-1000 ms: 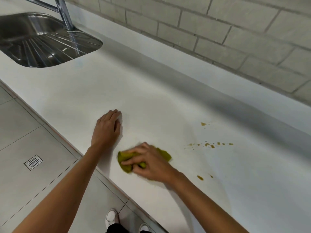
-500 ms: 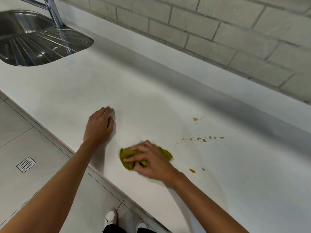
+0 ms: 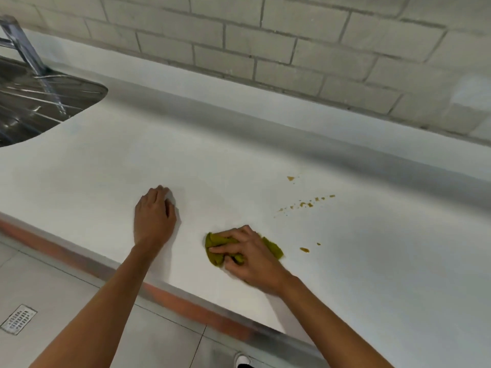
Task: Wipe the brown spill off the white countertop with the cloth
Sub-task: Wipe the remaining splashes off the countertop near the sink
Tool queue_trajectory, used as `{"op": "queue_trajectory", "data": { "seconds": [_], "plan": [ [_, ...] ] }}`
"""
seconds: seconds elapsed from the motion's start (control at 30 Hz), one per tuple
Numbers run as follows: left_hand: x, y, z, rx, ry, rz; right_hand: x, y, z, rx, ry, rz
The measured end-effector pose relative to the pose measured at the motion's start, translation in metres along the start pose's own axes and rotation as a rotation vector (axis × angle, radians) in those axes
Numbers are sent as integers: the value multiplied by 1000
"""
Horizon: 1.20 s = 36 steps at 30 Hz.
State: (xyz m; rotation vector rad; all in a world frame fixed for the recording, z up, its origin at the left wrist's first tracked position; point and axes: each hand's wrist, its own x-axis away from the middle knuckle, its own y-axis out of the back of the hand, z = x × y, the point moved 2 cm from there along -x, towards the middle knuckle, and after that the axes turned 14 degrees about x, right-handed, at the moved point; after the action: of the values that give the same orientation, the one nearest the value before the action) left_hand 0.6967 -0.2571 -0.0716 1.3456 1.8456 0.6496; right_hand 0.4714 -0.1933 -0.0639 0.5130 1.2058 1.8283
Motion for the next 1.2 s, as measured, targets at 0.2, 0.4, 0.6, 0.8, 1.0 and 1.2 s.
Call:
{"op": "queue_trajectory", "data": {
  "seconds": [0.2,0.4,0.6,0.8,1.0,1.2],
  "plan": [
    [-2,-1,-4,-18,32,27,28,21,-45,53,-191,-145],
    [-6,-27,-58,96,-87,57,-34,27,-75,269,-471,-286],
    [-11,-61,-90,169,-144,124,-9,12,-50,175,-229,-208],
    [-7,-84,-106,197,-181,170,17,59,-128,261,-528,-322],
    [-8,-100,-122,177,-219,200,1,53,-120,234,-379,-259],
    [-9,-105,-120,160,-222,207,54,73,-159,284,-517,-377]
  ]
}}
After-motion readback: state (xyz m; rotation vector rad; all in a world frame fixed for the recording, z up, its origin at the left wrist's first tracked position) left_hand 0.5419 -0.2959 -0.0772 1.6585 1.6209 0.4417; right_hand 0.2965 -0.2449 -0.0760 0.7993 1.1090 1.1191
